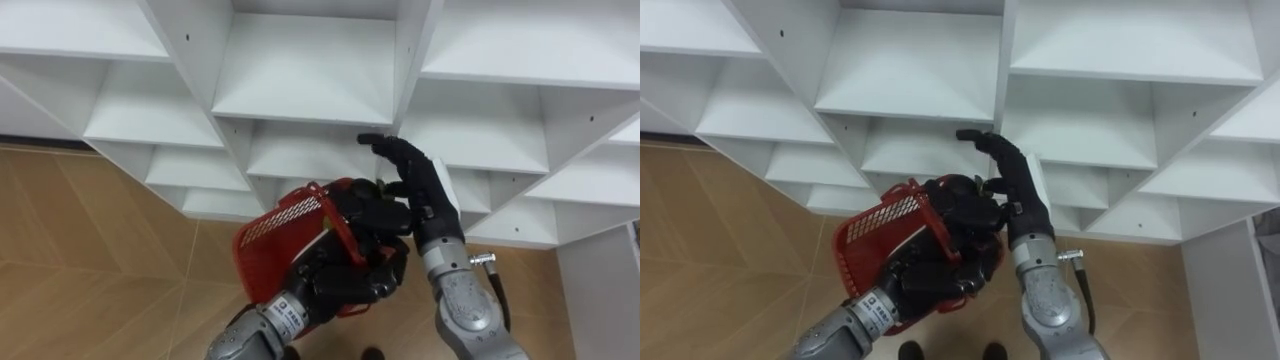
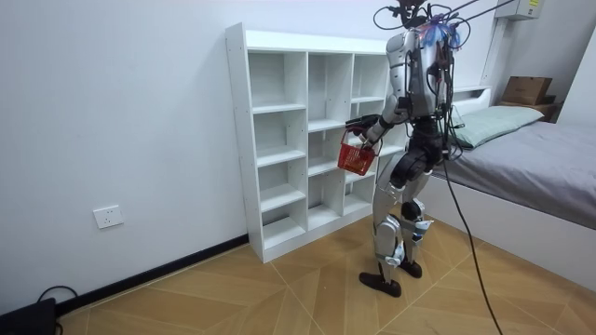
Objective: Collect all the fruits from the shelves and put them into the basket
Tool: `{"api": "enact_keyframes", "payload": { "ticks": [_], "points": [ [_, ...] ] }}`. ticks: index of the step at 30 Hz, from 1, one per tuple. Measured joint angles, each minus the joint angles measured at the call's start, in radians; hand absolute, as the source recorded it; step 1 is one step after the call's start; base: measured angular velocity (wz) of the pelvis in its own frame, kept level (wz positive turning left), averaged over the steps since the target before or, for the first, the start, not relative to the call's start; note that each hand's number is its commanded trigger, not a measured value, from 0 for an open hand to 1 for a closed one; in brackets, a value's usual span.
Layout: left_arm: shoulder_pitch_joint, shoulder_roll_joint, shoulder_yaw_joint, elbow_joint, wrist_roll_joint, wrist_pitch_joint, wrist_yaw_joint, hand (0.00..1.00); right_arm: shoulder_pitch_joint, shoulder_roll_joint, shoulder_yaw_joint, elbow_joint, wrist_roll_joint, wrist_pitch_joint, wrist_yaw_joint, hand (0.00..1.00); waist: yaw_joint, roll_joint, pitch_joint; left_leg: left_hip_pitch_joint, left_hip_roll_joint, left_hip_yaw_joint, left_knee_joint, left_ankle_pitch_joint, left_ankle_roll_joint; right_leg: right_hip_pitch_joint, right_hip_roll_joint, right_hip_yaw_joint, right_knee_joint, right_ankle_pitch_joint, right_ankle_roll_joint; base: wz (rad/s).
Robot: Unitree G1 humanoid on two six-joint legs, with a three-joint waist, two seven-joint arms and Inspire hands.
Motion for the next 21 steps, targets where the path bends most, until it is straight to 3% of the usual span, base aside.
{"api": "enact_keyframes", "payload": {
  "ticks": [21],
  "points": [
    [-0.027,0.001,0.009,-0.021,0.01,0.0,0.0,1.0,-0.019,0.008,-0.006,0.008,0.007,-0.041,-0.016,0.0,-0.019,-0.004,0.0022,-0.006,0.001,-0.015,0.014,-0.001,0.001,0.0,0.003,-0.001,0.002,0.001,-0.001,0.0]
  ]
}}
